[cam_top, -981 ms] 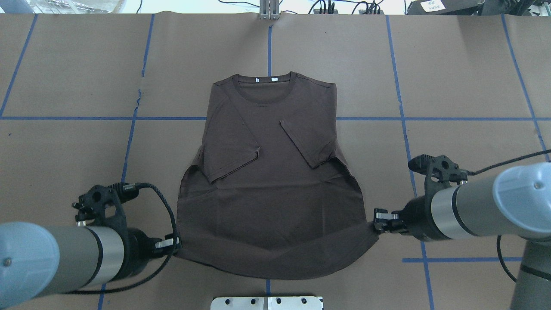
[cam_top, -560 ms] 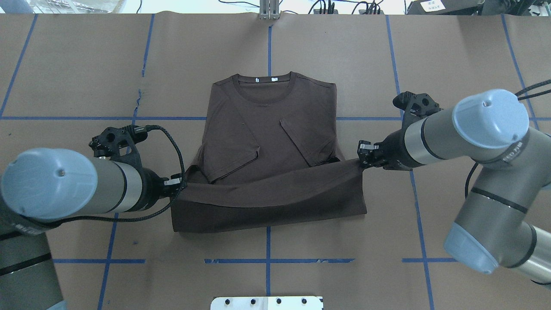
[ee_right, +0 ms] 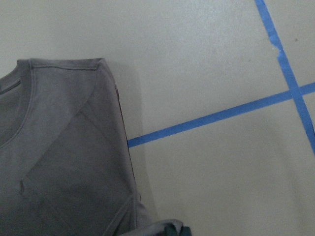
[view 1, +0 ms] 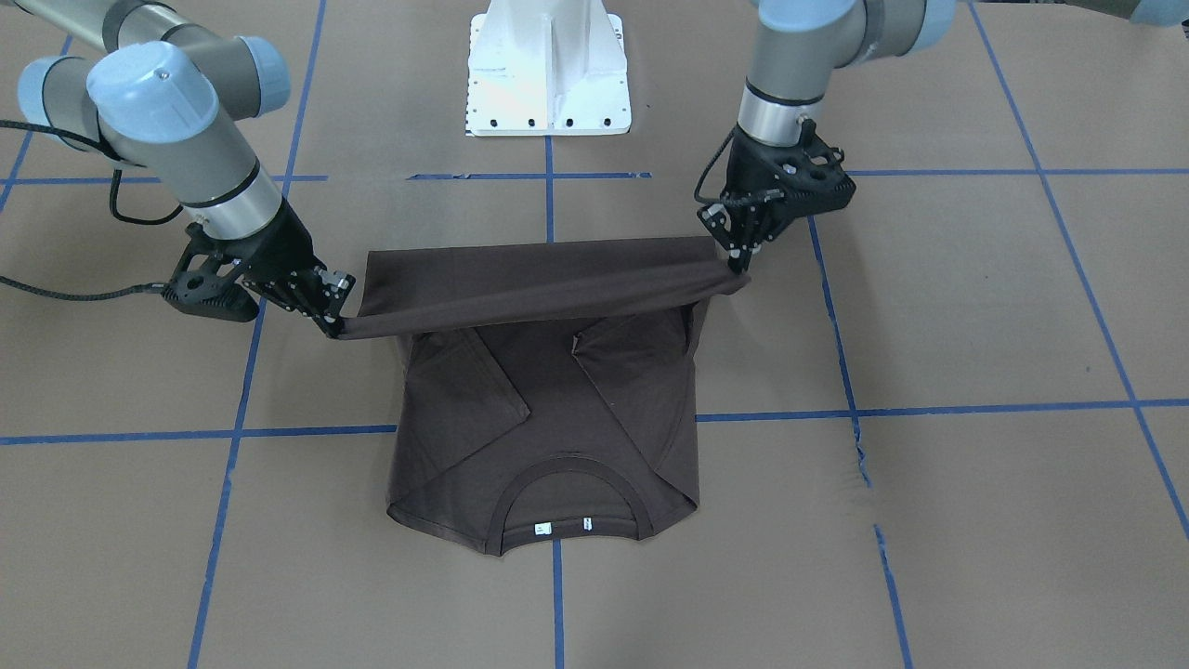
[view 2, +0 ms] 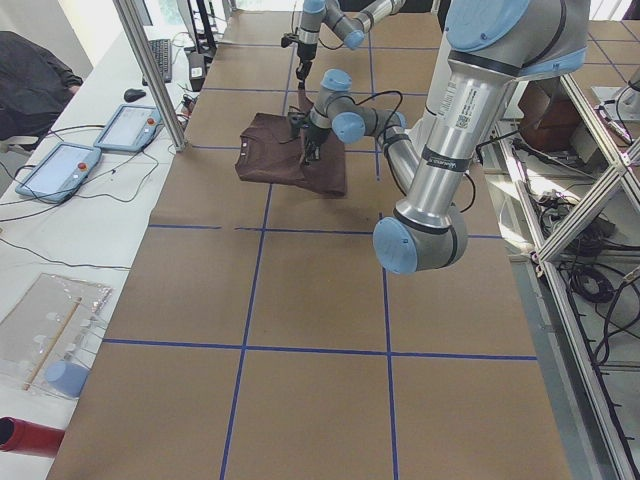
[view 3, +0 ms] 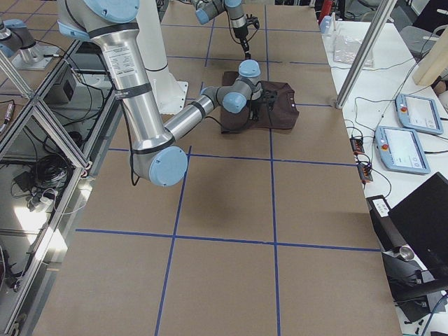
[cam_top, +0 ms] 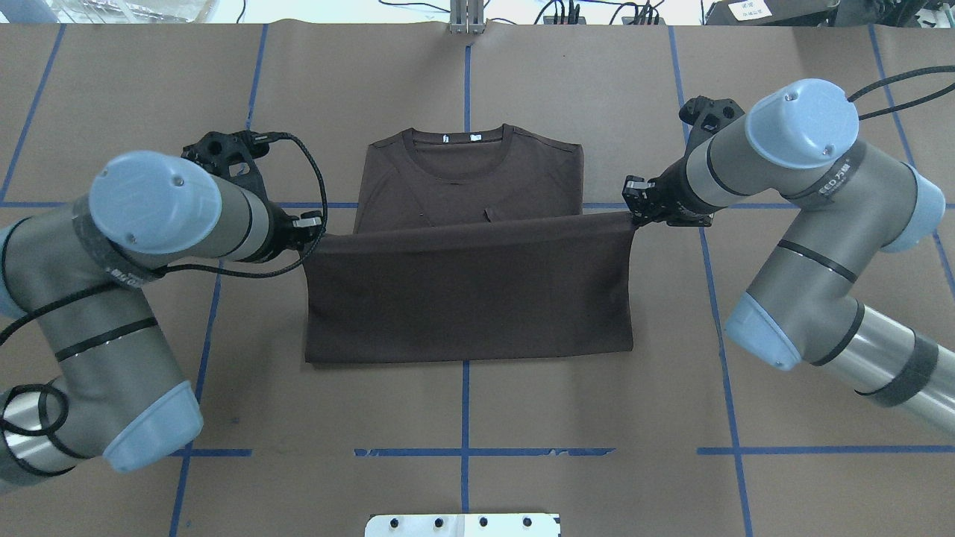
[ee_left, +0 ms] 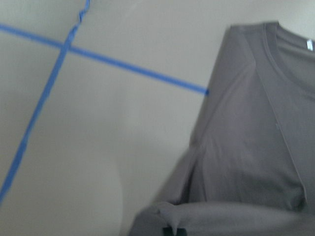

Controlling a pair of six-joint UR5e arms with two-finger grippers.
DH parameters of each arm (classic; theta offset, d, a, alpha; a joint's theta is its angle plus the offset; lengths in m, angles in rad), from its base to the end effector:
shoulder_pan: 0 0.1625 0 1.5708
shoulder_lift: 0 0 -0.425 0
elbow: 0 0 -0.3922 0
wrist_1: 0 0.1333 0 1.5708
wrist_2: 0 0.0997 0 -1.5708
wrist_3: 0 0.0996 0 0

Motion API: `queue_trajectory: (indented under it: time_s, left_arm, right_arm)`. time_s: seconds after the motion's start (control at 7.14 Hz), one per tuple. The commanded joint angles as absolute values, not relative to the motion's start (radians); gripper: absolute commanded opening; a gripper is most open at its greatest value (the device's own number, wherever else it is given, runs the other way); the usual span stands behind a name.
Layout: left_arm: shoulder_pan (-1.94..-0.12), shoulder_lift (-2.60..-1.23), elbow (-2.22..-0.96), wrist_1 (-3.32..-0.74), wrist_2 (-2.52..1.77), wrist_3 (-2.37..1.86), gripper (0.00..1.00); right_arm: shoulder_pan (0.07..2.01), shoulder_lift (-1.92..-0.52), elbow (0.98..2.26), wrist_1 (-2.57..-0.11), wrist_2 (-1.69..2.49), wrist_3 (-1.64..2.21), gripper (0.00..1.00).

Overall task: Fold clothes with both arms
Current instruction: 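Lift the hem with both grippers and fold it toward the collar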

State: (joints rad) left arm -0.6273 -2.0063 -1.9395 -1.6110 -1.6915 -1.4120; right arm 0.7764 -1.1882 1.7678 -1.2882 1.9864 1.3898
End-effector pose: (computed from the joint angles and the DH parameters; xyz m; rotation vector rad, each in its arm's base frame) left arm 0.4077 -0.4454 0.2565 0.2197 0.8280 -0.3888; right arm -0.3777 -0.5015 0.3256 0.0459 -0.9379 0.3723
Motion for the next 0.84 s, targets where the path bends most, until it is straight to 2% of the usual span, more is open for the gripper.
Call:
queue_trajectory:
  time_s: [0.0, 0.42, 0.7]
  left_arm:
    - [-0.696, -2.065, -1.736, -1.774, -1.692, -1.351, 0.00]
    - [-0.724, -2.130, -1.551, -1.899, -1.690, -1.351, 0.00]
    - [-0.727, -2.140, -1.493, -1.945, -1.689, -1.350, 0.00]
  right_arm:
    - [0.814, -1.082, 1.630, -1.287, 1.987, 1.382, 0.00]
    - [0.830, -0.985, 1.502, -1.285, 1.985, 1.375, 0.00]
    - [0.842, -0.976, 1.467, -1.284, 1.983, 1.371, 0.00]
